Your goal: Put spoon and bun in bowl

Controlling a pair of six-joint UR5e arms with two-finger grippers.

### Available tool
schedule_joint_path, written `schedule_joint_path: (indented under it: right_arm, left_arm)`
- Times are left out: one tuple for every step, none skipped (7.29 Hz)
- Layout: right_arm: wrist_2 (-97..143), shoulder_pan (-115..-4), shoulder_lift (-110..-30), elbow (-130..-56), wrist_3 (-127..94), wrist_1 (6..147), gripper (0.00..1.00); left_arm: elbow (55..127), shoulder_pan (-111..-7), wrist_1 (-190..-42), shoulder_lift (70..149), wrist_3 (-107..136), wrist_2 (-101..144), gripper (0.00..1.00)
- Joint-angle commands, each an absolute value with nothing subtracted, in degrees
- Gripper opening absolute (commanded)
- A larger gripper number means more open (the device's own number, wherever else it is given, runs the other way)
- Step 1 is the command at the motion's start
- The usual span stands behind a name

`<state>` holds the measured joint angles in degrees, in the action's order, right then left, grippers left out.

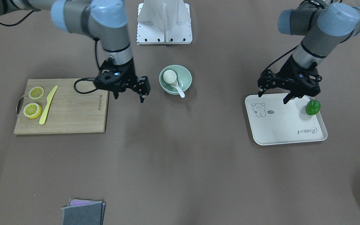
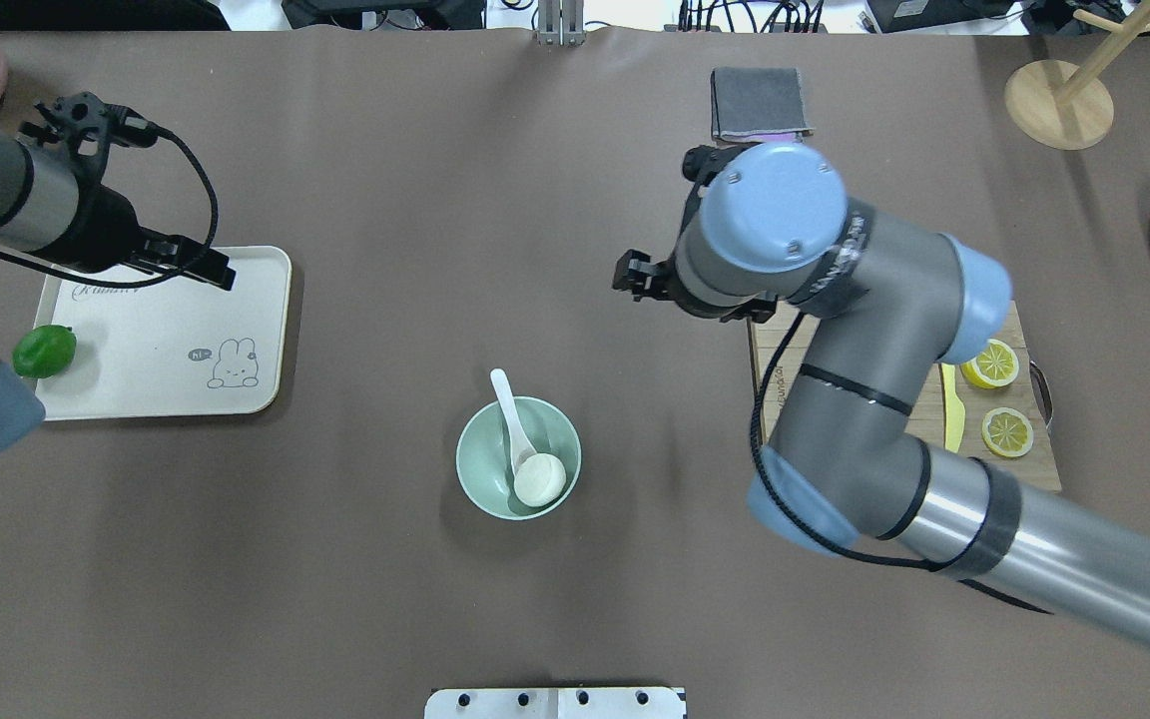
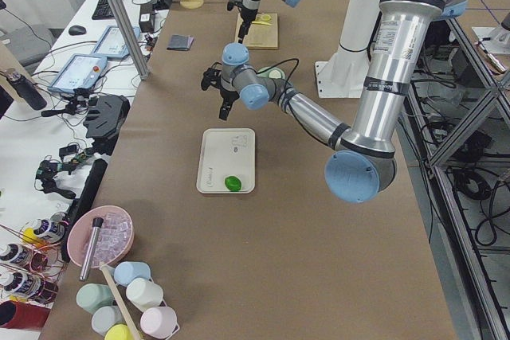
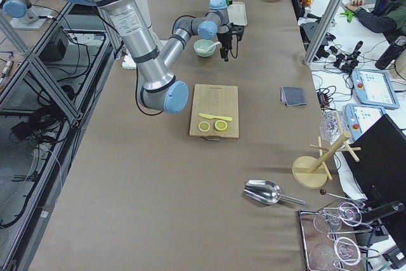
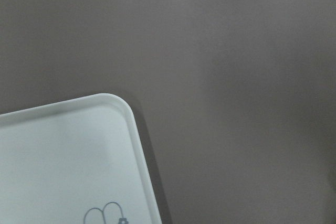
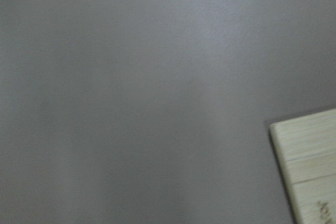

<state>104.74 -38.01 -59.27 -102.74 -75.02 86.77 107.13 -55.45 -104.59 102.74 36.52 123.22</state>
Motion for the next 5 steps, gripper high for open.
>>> schedule_joint_path:
  right_arm:
    - [113.9,-49.0,-71.3,-103.2,-56.2,81.6,1.0]
    - [120.0,-54.0,-75.2,-103.4,-52.4,80.8,1.0]
    - [127.0,-60.6,-80.0,-103.7,-46.6,80.9,1.0]
    - [129.8,-67.6,-86.7,-103.7,-31.2,80.9,1.0]
    - [129.9,-74.2,-92.2,-103.3,-17.7,81.4,1.0]
  left_arm:
    - [107.1,-64.0,-86.7,103.1,18.9,126.6,0.98]
    - [106.4,-65.6,-84.3,102.2,14.9,126.7,0.98]
    - [105.6,-68.7,-84.4,98.8,13.0,126.7,0.98]
    - [104.6,-72.8,-84.4,97.9,6.4,126.7,0.98]
    - [103.5,-76.7,-85.0,95.6,-0.8,126.6,0.98]
